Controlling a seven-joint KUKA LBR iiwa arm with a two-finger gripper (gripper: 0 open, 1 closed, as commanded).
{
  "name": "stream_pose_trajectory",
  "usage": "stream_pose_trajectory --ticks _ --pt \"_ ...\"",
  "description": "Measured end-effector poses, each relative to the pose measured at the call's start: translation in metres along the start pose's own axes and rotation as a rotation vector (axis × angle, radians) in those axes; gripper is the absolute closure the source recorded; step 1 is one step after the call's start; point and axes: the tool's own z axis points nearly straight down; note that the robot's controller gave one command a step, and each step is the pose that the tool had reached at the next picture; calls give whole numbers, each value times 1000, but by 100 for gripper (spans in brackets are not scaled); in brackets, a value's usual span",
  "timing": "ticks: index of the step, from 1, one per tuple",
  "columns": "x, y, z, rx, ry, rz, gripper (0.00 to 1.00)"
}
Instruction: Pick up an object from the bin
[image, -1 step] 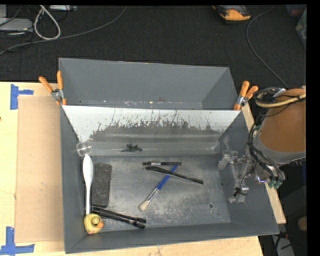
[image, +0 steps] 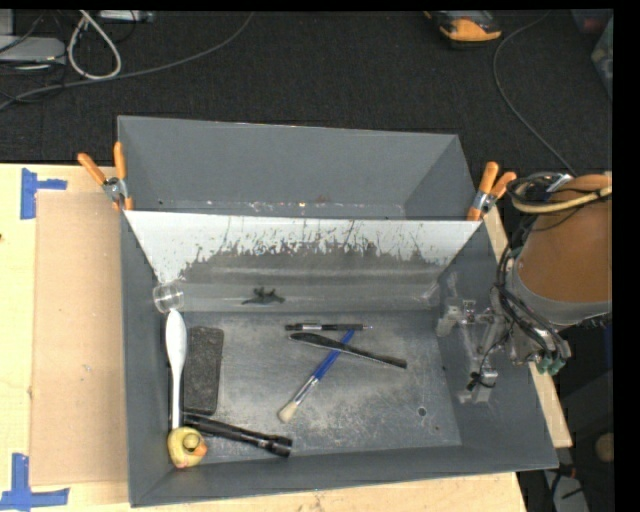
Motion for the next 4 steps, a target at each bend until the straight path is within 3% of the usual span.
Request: stream_pose_trajectory --ticks 1,2,3,4 --pt "-26 18 63 -1 -1 157 0" --pt "-56 52 71 1 -4 24 0" --pt "-59 61 79 -1 -1 225 0" --pt "-62 47 104 -1 -3 265 0"
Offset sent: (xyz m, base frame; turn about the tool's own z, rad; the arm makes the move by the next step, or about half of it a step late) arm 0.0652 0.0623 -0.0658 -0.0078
